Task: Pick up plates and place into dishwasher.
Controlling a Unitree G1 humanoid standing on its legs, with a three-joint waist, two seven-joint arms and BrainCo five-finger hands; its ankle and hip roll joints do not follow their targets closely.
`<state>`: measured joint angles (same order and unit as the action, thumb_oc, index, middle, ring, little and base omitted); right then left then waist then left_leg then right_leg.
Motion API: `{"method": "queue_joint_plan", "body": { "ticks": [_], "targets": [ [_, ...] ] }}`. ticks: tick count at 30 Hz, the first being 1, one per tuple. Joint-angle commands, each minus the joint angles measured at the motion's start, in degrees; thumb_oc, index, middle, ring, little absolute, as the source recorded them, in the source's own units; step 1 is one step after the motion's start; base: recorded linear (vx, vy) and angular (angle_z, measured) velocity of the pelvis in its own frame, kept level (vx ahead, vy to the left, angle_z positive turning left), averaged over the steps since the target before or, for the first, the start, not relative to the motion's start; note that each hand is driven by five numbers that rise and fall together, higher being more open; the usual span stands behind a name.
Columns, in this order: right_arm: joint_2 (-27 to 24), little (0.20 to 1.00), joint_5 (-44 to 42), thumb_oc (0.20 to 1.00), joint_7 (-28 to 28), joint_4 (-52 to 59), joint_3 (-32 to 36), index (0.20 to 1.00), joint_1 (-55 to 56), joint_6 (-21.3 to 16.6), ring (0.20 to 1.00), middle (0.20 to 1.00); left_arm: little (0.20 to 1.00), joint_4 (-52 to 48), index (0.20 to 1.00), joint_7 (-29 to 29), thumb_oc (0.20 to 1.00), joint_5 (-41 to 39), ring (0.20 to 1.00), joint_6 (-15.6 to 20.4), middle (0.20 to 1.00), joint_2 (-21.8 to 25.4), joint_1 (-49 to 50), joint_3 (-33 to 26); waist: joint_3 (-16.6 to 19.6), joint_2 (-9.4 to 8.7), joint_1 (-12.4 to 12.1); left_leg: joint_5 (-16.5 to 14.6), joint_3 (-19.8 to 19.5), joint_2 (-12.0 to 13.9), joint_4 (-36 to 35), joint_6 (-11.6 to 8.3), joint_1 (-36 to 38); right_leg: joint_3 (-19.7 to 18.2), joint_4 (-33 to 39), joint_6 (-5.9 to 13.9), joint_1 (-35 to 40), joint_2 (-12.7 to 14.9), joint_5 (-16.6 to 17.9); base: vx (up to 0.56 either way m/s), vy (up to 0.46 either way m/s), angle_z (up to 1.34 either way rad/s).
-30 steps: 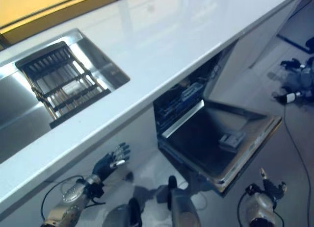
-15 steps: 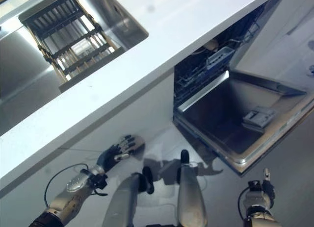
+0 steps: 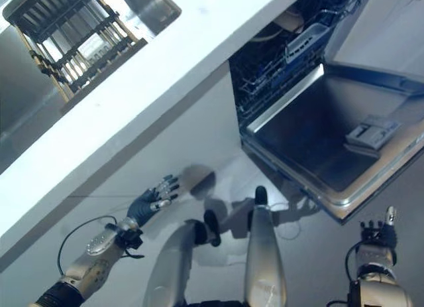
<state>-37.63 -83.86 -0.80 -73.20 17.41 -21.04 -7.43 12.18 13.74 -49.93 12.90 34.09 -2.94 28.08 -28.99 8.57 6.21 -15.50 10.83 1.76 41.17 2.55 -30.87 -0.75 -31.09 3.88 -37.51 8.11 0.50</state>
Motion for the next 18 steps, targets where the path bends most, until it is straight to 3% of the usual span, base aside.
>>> {"method": "queue_joint_plan", "body": {
  "ticks": [1,11,14,15,16,18],
  "targets": [
    [-3.73,1.0,-0.29,1.0,-1.66,-3.64,0.73,1.0,0.96,0.29,1.0,1.0,1.0,-4.29,1.0,0.21,1.0,-1.57,1.0,2.91,1.0,0.7,1.65,0.22,2.84,1.7,0.39,-1.5,0.72,-2.55,4.73,3.22,-3.6,4.15,-6.49,-4.89,1.5,-1.19,-6.16,0.0,0.0,0.0],
    [-3.46,1.0,2.08,1.0,-9.12,-2.01,-3.11,1.0,-2.08,3.74,1.0,1.0,1.0,-7.08,1.0,0.33,1.0,-3.0,1.0,3.17,1.0,1.98,-0.15,-0.47,2.31,3.98,0.33,-2.04,0.65,-2.64,8.3,3.62,-7.47,3.77,-10.89,-5.87,-3.03,-0.18,-8.02,0.0,-0.025,-0.04],
    [-4.55,1.0,3.9,1.0,-13.92,-2.15,-4.38,1.0,-3.82,5.49,1.0,1.0,1.0,-7.82,1.0,1.45,1.0,-3.91,1.0,2.69,1.0,2.24,-0.42,-1.96,2.18,5.34,-0.33,-3.76,0.0,-2.79,10.51,3.32,-8.69,3.19,-13.95,-5.95,-4.79,-0.02,-10.47,0.02,-0.031,-0.07],
    [-4.72,1.0,4.23,1.0,-14.33,-2.18,-4.52,1.0,-4.06,5.56,1.0,1.0,1.0,-8.05,1.0,1.5,1.0,-3.98,1.0,2.55,1.0,2.3,-0.46,-2.19,1.95,5.29,-0.22,-2.46,0.71,-2.67,10.51,3.82,-9.51,3.65,-13.64,-6.45,-5.48,0.44,-9.16,0.07,-0.03,0.05],
    [-5.06,1.0,5.45,1.0,-15.89,-2.13,-4.93,1.0,-4.77,5.94,1.0,1.0,1.0,-7.93,1.0,2.26,1.0,-4.18,1.0,2.62,1.0,2.26,-0.37,-2.73,2.15,5.83,-0.51,-3.89,0.15,-2.76,11.33,3.36,-9.56,3.13,-14.82,-6.14,-5.75,0.17,-10.83,0.0,0.0,0.0],
    [-5.45,1.0,7.59,1.0,-17.95,-1.83,-5.85,1.0,-5.84,5.9,1.0,1.0,1.0,-8.22,1.0,3.42,1.0,-4.01,1.0,2.33,1.0,2.13,-0.41,-3.62,2.12,6.37,-0.9,-3.72,0.26,-2.62,11.57,3.29,-10.26,3.29,-15.77,-6.36,-6.62,0.54,-11.27,0.01,-0.027,-0.06]
  ]
}}
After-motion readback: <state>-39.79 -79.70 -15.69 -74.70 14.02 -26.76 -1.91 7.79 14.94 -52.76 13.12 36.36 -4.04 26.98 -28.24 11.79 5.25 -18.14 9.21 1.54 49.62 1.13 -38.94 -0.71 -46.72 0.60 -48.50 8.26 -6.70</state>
